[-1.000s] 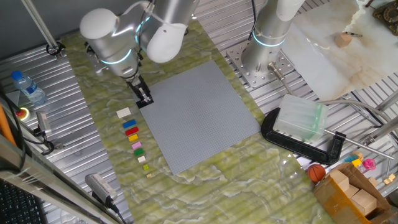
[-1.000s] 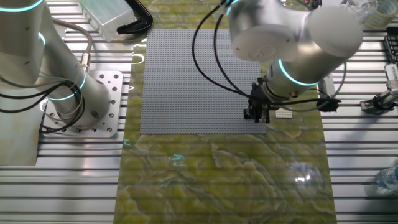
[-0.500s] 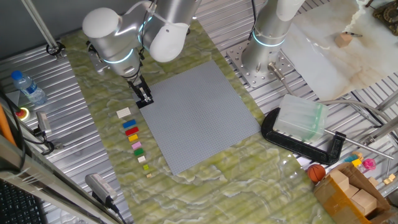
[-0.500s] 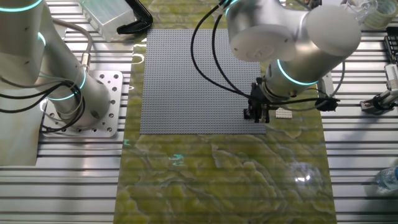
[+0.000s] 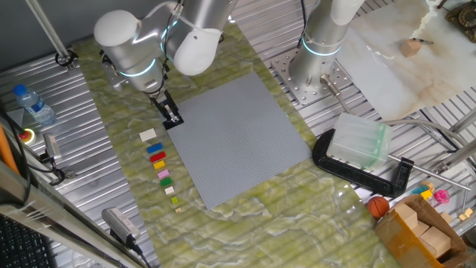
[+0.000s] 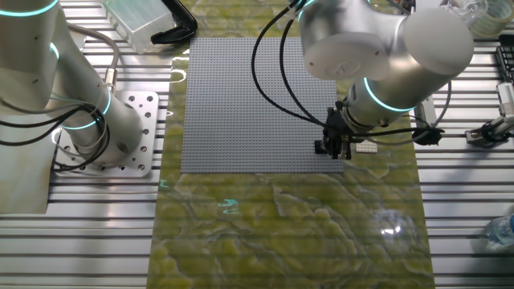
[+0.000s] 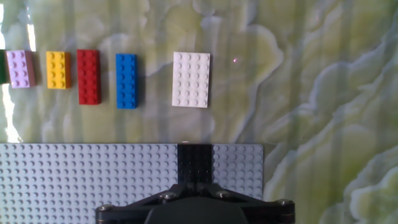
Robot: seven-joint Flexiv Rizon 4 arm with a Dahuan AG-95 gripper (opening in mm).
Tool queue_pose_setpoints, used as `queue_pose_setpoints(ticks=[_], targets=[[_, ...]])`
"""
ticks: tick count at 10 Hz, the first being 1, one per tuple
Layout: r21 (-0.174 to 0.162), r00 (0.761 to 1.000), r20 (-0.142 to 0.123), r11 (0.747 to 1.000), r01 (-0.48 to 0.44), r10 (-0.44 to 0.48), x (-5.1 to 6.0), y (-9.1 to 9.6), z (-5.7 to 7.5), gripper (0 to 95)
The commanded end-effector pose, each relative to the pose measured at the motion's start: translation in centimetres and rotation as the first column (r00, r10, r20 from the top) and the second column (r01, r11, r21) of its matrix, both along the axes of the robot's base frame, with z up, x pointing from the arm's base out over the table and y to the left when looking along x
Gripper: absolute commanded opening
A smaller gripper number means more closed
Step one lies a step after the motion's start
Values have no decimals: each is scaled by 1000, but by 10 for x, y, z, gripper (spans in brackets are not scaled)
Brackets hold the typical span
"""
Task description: Build with small Lego blocks
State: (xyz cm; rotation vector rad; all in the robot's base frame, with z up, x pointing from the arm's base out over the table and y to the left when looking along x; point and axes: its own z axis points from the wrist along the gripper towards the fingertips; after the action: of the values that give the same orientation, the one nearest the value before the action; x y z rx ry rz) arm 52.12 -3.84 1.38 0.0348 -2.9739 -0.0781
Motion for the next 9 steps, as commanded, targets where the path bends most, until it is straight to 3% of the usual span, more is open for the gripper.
queue_pose_setpoints(ticks=[1, 3, 4, 7, 9], targets=[[1, 1000, 1, 1000, 1, -1, -4, 1, -32, 0], [0, 1000, -1, 1000, 14, -14, -5, 1, -29, 0], [-9, 1000, 1, 1000, 26, -26, -6, 2, -19, 0], [-19, 998, -1, 998, 57, -57, -10, 3, -5, 0], [-21, 997, -3, 997, 77, -77, -11, 2, -4, 0]])
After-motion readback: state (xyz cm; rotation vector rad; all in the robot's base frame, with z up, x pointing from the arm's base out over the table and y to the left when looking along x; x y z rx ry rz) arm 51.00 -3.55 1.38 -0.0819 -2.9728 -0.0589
